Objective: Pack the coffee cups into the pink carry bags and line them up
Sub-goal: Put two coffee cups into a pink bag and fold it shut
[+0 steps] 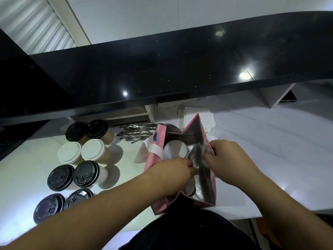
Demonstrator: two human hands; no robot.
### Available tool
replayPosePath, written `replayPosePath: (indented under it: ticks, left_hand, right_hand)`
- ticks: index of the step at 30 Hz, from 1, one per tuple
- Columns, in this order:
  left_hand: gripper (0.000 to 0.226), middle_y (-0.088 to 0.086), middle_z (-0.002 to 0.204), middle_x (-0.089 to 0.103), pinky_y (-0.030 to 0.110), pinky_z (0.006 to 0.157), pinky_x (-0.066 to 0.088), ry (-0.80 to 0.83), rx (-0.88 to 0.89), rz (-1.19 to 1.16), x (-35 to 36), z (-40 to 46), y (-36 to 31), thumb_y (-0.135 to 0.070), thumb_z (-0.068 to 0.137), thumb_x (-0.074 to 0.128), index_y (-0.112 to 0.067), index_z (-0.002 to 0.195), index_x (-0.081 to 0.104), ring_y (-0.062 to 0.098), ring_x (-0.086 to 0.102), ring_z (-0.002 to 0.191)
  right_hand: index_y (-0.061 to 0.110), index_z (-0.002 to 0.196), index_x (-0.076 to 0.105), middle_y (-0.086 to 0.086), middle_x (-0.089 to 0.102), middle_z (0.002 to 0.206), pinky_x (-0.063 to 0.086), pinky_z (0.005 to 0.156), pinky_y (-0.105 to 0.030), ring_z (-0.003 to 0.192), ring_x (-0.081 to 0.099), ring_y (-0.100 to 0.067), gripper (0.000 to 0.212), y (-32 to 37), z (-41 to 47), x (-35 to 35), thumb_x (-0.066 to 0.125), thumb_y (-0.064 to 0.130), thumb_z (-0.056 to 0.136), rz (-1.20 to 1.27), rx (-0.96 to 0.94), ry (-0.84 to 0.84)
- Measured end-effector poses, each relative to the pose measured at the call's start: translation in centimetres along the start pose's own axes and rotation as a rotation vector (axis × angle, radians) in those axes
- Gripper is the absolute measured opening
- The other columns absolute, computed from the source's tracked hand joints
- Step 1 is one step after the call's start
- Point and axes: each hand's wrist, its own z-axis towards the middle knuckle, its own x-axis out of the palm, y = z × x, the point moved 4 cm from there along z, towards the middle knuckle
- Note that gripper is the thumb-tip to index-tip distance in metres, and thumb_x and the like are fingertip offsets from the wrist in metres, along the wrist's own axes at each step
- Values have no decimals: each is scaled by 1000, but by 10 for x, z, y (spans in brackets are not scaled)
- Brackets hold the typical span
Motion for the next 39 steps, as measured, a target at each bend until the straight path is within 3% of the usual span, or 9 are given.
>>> replayPosePath:
  ticks: [3, 5, 9, 13, 18, 21, 26, 32, 39]
  left_hand:
    - [31, -3, 120, 64, 28, 82, 49, -373, -5, -201, -44, -15, 10, -34, 95, 66, -22, 123, 69, 17, 61, 109]
    - [19, -11, 108, 65, 16, 86, 42, -677, -52, -301, -71, -36, 29, -37, 99, 59, -26, 110, 70, 6, 56, 103]
    - [13, -16, 101, 59, 13, 83, 41, -999, -402, -411, -68, -75, 107, -31, 101, 54, -27, 105, 65, 3, 54, 92]
    - [12, -8, 103, 65, 33, 79, 54, -681, -773, -450, 1, -79, 187, -24, 101, 61, -25, 110, 69, 15, 63, 92]
    - [22, 9, 110, 76, 34, 77, 52, -265, -793, -386, 70, -52, 219, -16, 98, 58, -20, 110, 75, 30, 69, 99]
    - [30, 10, 124, 73, 34, 91, 54, -138, -806, -415, 93, -30, 229, -16, 99, 60, -22, 125, 73, 30, 70, 111]
    - [30, 16, 128, 67, 38, 96, 54, -125, -839, -446, 118, -4, 244, -15, 96, 61, -13, 124, 71, 35, 65, 117]
    - [27, 14, 125, 63, 41, 97, 53, -154, -824, -317, 133, 4, 251, -8, 95, 60, -13, 120, 70, 35, 61, 117]
    - [31, 11, 120, 66, 37, 96, 51, -124, -750, -208, 138, 3, 251, -9, 96, 59, -18, 122, 72, 32, 62, 116]
  right_hand:
    - [8, 71, 57, -6, 60, 62, 37, 51, -36, 60, 57, -26, 38, 2, 1, 0, 48, 31, 100, -13, 1, -15]
    - [8, 70, 55, -6, 58, 60, 36, 50, -35, 59, 56, -27, 36, 2, 2, 1, 49, 30, 98, -20, 10, -12]
    - [11, 68, 55, -4, 58, 57, 39, 49, -39, 54, 55, -24, 39, 3, 4, 4, 47, 32, 99, -9, 36, -12]
    - [16, 61, 48, 0, 52, 50, 31, 46, -31, 46, 46, -17, 42, 2, 4, 6, 47, 35, 98, -9, 49, -47]
    - [20, 65, 57, 0, 60, 55, 44, 49, -35, 52, 56, -17, 45, 3, 7, 11, 45, 43, 102, -27, 91, 13]
    - [25, 63, 58, 2, 59, 51, 40, 46, -29, 48, 55, -14, 43, 6, 4, 12, 50, 44, 100, 10, 83, -5]
    - [28, 62, 55, 16, 60, 53, 29, 46, -19, 48, 56, -7, 40, 10, 0, 12, 53, 38, 101, -21, 93, -17]
    - [29, 58, 46, 34, 58, 63, 27, 46, -23, 54, 55, 1, 42, 14, -2, 12, 53, 33, 100, -33, 117, -7]
    - [27, 56, 44, 27, 57, 59, 28, 46, -28, 52, 51, -3, 45, 14, -3, 14, 51, 37, 99, -2, 108, -28]
